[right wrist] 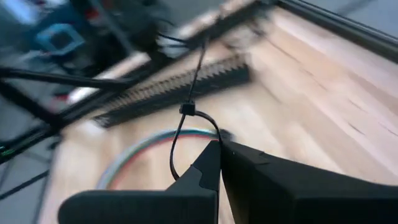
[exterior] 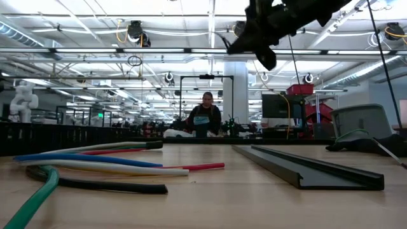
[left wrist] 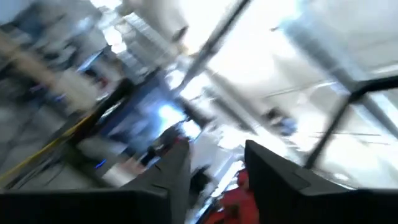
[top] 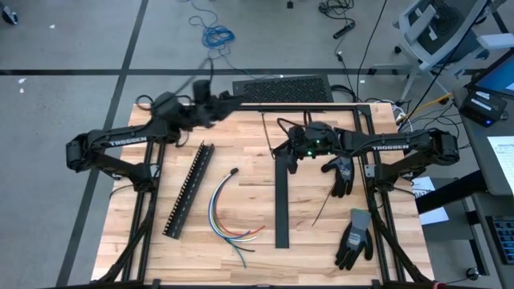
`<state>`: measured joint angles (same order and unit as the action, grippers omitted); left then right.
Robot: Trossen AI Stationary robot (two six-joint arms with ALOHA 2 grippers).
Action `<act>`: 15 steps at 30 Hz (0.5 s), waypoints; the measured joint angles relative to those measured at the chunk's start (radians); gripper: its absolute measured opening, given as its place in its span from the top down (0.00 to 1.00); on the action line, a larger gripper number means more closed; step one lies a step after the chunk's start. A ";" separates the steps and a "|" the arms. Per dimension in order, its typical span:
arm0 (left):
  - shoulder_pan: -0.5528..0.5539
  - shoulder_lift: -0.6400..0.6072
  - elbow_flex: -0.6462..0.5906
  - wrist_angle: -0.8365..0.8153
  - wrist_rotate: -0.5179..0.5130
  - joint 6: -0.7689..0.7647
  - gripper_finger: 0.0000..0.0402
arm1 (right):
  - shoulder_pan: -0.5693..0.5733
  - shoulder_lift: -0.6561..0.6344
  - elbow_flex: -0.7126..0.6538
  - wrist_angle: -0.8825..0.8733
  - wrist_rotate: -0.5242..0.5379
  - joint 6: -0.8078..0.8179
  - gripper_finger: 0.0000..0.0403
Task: Ziptie cables
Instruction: Prepare the zip tie
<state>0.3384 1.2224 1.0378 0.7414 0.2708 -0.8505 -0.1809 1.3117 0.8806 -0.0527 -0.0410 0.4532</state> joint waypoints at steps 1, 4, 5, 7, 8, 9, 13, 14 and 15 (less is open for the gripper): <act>0.005 -0.016 0.000 0.016 0.038 0.000 0.61 | -0.008 0.000 0.000 -0.052 0.017 0.015 1.00; 0.011 -0.072 0.000 0.012 0.156 0.021 0.60 | -0.018 0.000 -0.001 -0.176 0.045 0.020 1.00; 0.011 -0.094 0.000 -0.005 0.180 0.036 0.60 | -0.014 0.000 -0.001 -0.201 0.045 0.008 1.00; 0.011 -0.135 0.000 -0.065 0.197 0.073 0.60 | -0.012 0.000 -0.001 -0.230 0.036 -0.004 1.00; 0.011 -0.156 0.000 -0.107 0.197 0.093 0.60 | -0.012 0.004 -0.001 -0.235 0.034 -0.012 1.00; 0.011 -0.177 0.000 -0.163 0.197 0.120 0.60 | -0.012 0.011 0.000 -0.232 0.035 -0.021 1.00; -0.014 -0.254 0.000 -0.489 0.122 0.224 0.60 | -0.015 0.078 0.000 -0.193 0.007 -0.028 1.00; -0.029 -0.265 0.000 -0.570 0.083 0.251 0.60 | -0.014 0.101 0.000 -0.179 -0.012 -0.028 1.00; -0.045 -0.274 0.000 -0.642 0.041 0.276 0.60 | -0.013 0.128 0.000 -0.161 -0.021 -0.028 1.00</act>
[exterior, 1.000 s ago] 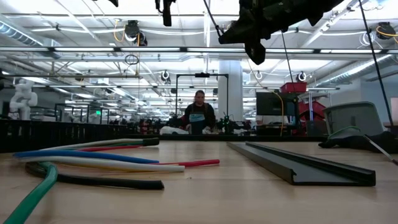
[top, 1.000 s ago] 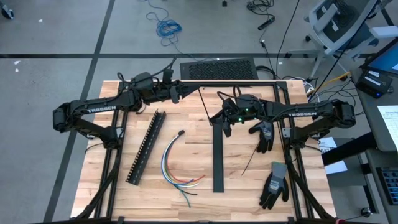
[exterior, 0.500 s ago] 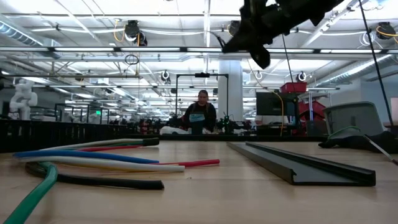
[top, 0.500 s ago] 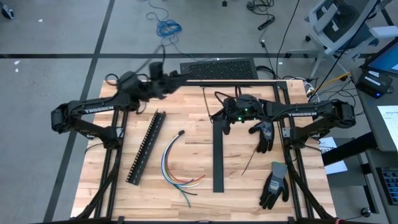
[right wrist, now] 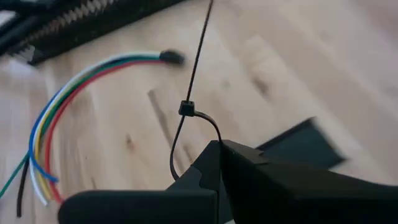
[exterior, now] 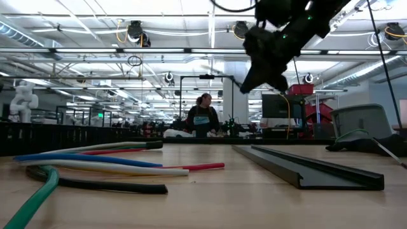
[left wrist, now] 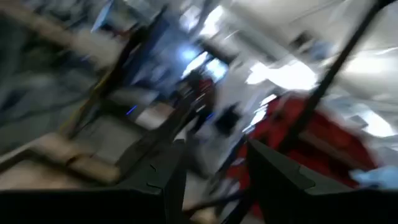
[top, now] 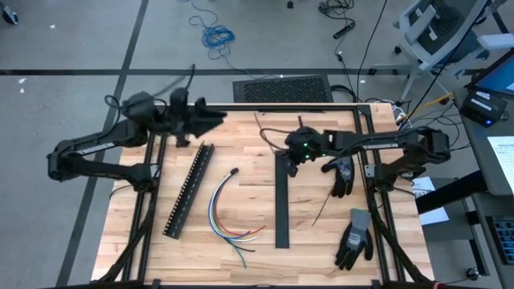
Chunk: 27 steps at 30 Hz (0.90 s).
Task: Ziptie cables
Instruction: Prepare the zip tie, then wrap the black zip tie around the cables
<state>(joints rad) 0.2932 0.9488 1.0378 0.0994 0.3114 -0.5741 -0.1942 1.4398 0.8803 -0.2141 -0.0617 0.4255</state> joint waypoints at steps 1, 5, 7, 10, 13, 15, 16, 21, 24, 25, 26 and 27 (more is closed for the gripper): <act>-0.015 -0.006 0.000 -0.056 -0.040 0.026 0.60 | 0.000 0.025 0.000 0.020 -0.006 0.000 1.00; -0.073 -0.008 0.000 -0.193 -0.118 0.087 0.60 | -0.006 0.110 0.000 0.132 -0.016 0.005 1.00; -0.099 -0.008 0.000 -0.253 -0.135 0.100 0.60 | -0.016 0.130 0.000 0.206 -0.016 0.005 1.00; -0.136 -0.007 0.000 -0.396 -0.168 0.120 0.60 | -0.044 0.139 0.001 0.304 -0.016 0.007 0.99; -0.168 -0.006 -0.001 -0.537 -0.225 0.146 0.60 | -0.076 0.140 0.001 0.340 -0.018 0.014 0.95; -0.187 -0.007 -0.001 -0.618 -0.275 0.162 0.60 | -0.096 0.140 0.001 0.346 -0.020 0.026 0.90; -0.196 -0.006 -0.001 -0.657 -0.300 0.163 0.60 | -0.104 0.140 0.001 0.350 -0.021 0.030 0.87; -0.235 0.027 -0.001 -0.735 -0.403 0.096 0.60 | -0.129 0.140 0.001 0.427 -0.015 0.064 0.71; -0.262 0.072 -0.012 -0.741 -0.440 0.004 0.60 | -0.141 0.134 0.001 0.501 -0.015 0.084 0.61; -0.273 0.093 -0.023 -0.746 -0.445 -0.020 0.60 | -0.146 0.126 0.001 0.516 -0.015 0.083 0.58; -0.286 0.119 -0.035 -0.757 -0.448 -0.042 0.60 | -0.152 0.115 0.001 0.531 -0.015 0.080 0.55; -0.301 0.149 -0.045 -0.775 -0.450 -0.054 0.60 | -0.159 0.101 0.001 0.543 -0.015 0.078 0.53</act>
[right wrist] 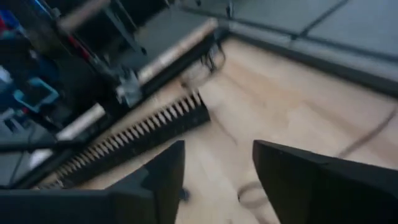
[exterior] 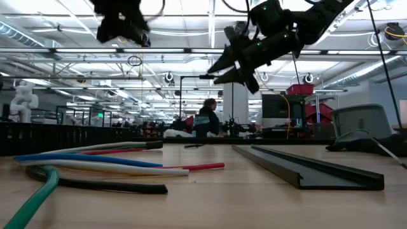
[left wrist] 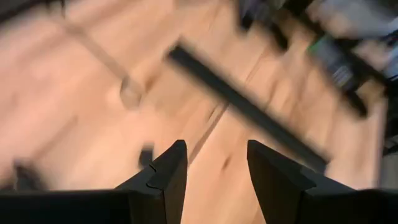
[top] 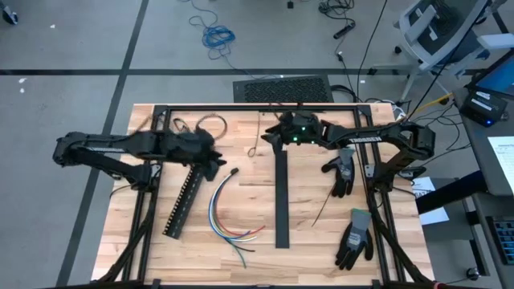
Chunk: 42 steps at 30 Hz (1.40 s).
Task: Ziptie cables
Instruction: Wrap the black zip tie around the cables
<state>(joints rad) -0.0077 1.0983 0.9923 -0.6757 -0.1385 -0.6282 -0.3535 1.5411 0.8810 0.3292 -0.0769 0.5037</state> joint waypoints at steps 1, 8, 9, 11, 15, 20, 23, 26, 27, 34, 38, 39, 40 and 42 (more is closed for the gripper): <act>-0.014 0.033 -0.012 -0.016 -0.004 -0.021 0.60 | -0.008 -0.016 0.000 0.001 0.000 -0.007 0.51; -0.072 0.293 -0.064 -0.007 -0.001 -0.183 0.60 | -0.056 -0.134 0.000 -0.100 -0.001 -0.103 0.44; -0.073 0.330 -0.064 -0.007 0.000 -0.205 0.60 | -0.061 -0.151 0.000 -0.119 -0.002 -0.123 0.44; -0.071 0.396 -0.064 0.001 0.005 -0.255 0.60 | -0.072 -0.185 0.000 -0.171 -0.003 -0.155 0.44; -0.071 0.482 -0.064 0.014 0.006 -0.311 0.60 | -0.087 -0.245 0.000 -0.242 -0.003 -0.211 0.44; -0.067 0.527 -0.063 0.007 0.003 -0.330 0.60 | -0.099 -0.286 0.000 -0.292 -0.007 -0.232 0.44; -0.061 0.527 -0.050 -0.009 0.008 -0.335 0.60 | -0.100 -0.292 0.000 -0.310 -0.007 -0.232 0.44; -0.058 0.493 0.005 -0.017 0.013 -0.291 0.60 | -0.099 -0.292 0.000 -0.324 -0.008 -0.232 0.44; -0.058 0.478 0.020 -0.016 0.012 -0.261 0.60 | -0.099 -0.292 0.000 -0.324 -0.008 -0.232 0.44; -0.049 0.463 0.062 -0.083 0.056 -0.095 0.58 | -0.099 -0.292 0.000 -0.331 -0.008 -0.235 0.44; -0.044 0.463 0.063 -0.102 0.095 -0.069 0.52 | -0.100 -0.292 0.000 -0.332 -0.023 -0.236 0.44; -0.040 0.463 0.063 -0.111 0.099 -0.062 0.50 | -0.101 -0.292 0.000 -0.332 -0.027 -0.236 0.44; -0.034 0.463 0.063 -0.126 0.099 -0.052 0.48 | -0.101 -0.292 0.000 -0.332 -0.027 -0.236 0.44; -0.019 0.466 0.062 -0.155 0.087 -0.038 0.44 | -0.102 -0.292 0.000 -0.333 -0.028 -0.236 0.44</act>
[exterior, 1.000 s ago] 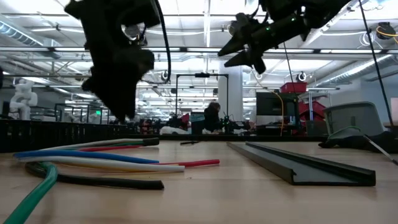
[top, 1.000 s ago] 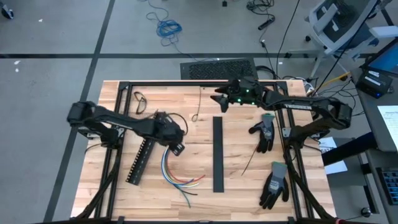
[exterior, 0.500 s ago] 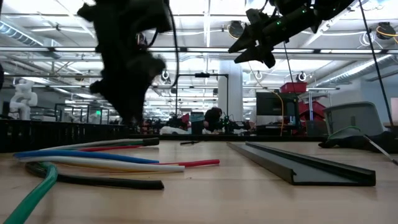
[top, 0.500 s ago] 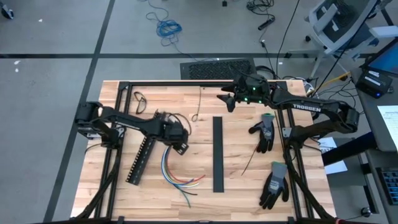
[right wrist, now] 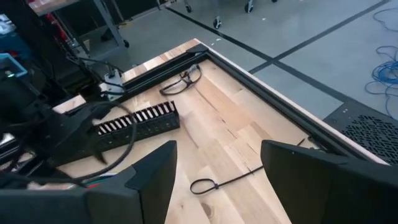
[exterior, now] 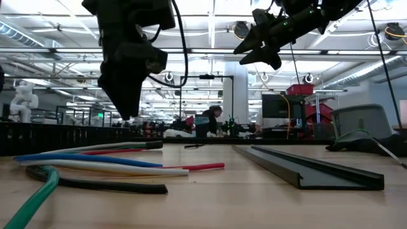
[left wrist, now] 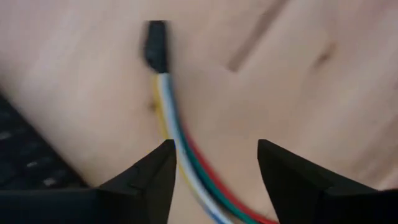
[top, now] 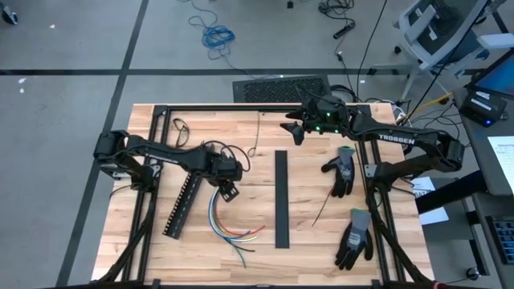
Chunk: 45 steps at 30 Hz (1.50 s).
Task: Ziptie cables
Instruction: Wrap the black zip tie around the cables
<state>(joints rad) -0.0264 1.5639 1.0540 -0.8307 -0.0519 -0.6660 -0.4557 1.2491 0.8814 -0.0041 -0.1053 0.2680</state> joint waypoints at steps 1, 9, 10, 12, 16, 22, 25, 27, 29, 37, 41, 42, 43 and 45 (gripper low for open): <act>0.008 0.002 -0.005 -0.003 -0.014 0.000 0.43 | -0.001 0.000 0.000 -0.003 -0.002 0.000 0.44; 0.044 0.006 -0.080 -0.015 -0.026 -0.141 0.35 | -0.003 0.000 0.000 -0.007 -0.002 0.000 0.44; 0.044 0.006 -0.083 -0.011 -0.023 -0.163 0.35 | -0.003 0.000 0.000 -0.008 -0.002 0.000 0.44; 0.044 0.005 -0.098 0.015 0.001 -0.195 0.34 | -0.003 0.000 0.000 -0.011 -0.001 0.000 0.44; 0.037 0.005 -0.129 0.098 0.029 -0.262 0.34 | -0.003 0.000 0.000 -0.014 -0.001 0.000 0.44; 0.015 0.033 -0.129 0.097 0.009 -0.291 0.34 | -0.003 0.000 0.000 -0.014 0.000 0.000 0.44; -0.008 0.083 -0.130 0.132 0.020 -0.299 0.34 | -0.003 0.000 0.000 -0.014 0.000 0.000 0.44; -0.031 0.119 -0.128 0.138 0.017 -0.327 0.34 | -0.003 0.000 0.000 -0.017 0.001 0.000 0.44; -0.048 0.146 -0.125 0.141 0.009 -0.376 0.34 | -0.003 0.000 0.000 -0.016 0.000 0.000 0.44; -0.110 0.209 -0.123 0.140 -0.032 -0.541 0.45 | -0.003 0.000 0.000 -0.016 0.000 0.000 0.44; -0.153 0.221 -0.121 0.152 -0.074 -0.564 0.69 | -0.003 0.000 0.000 -0.016 0.000 0.000 0.44; -0.160 0.223 -0.120 0.152 -0.077 -0.563 0.77 | -0.003 0.000 0.000 -0.016 0.000 0.000 0.44; -0.165 0.223 -0.120 0.151 -0.078 -0.562 0.85 | -0.003 0.000 0.000 -0.016 -0.001 0.000 0.44; -0.170 0.223 -0.120 0.147 -0.081 -0.549 0.95 | -0.003 0.000 0.000 -0.015 -0.001 -0.001 0.44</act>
<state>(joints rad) -0.1966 1.7870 0.9337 -0.6837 -0.1329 -1.2151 -0.4586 1.2491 0.8814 -0.0190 -0.1059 0.2668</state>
